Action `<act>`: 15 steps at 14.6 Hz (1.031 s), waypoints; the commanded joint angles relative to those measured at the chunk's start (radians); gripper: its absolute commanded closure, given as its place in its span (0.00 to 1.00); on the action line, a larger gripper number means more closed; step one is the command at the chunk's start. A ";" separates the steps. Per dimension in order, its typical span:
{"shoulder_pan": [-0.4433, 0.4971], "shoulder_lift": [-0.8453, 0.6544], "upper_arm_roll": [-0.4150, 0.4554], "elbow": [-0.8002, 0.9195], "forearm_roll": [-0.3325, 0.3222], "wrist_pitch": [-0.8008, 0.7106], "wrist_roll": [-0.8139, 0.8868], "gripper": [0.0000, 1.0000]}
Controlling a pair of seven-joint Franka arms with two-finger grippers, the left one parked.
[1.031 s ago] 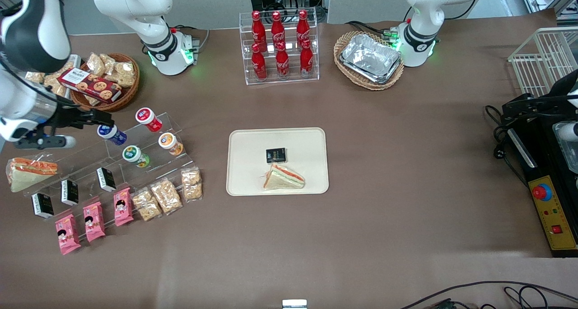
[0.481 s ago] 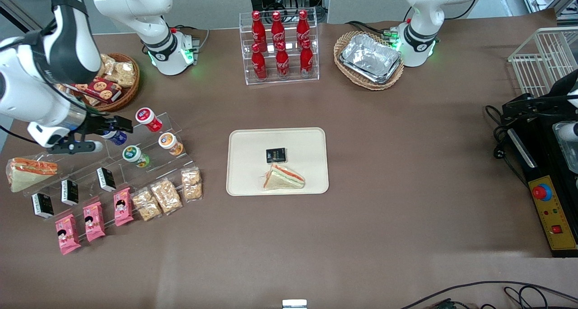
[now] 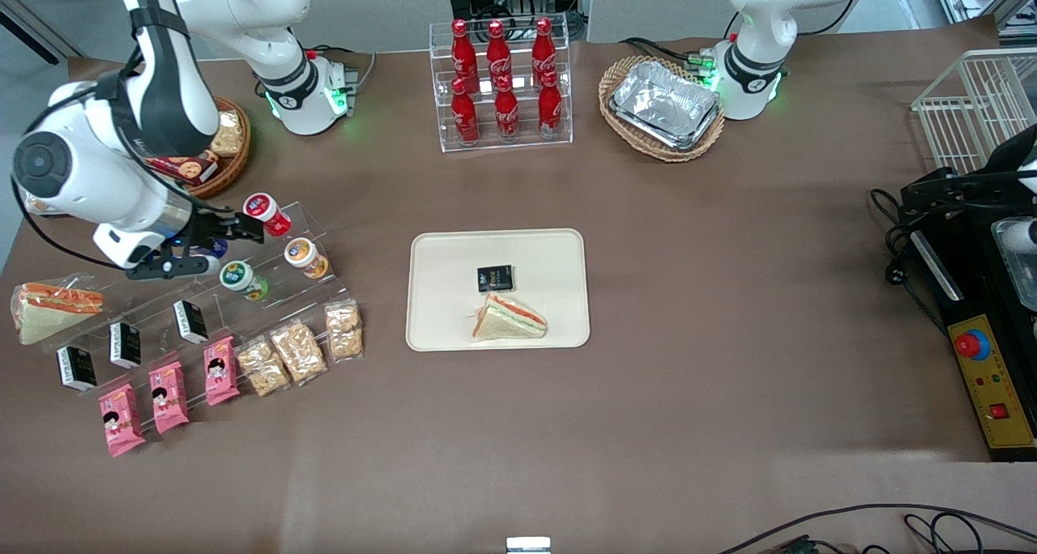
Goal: Place green gum on tray
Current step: 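Lower the right gripper over the green gum bottle and close on it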
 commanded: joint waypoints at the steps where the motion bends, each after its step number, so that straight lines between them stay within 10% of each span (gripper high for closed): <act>1: 0.069 0.011 -0.005 -0.051 0.015 0.073 0.077 0.00; 15: -0.006 0.125 -0.045 -0.029 -0.062 0.231 -0.153 0.00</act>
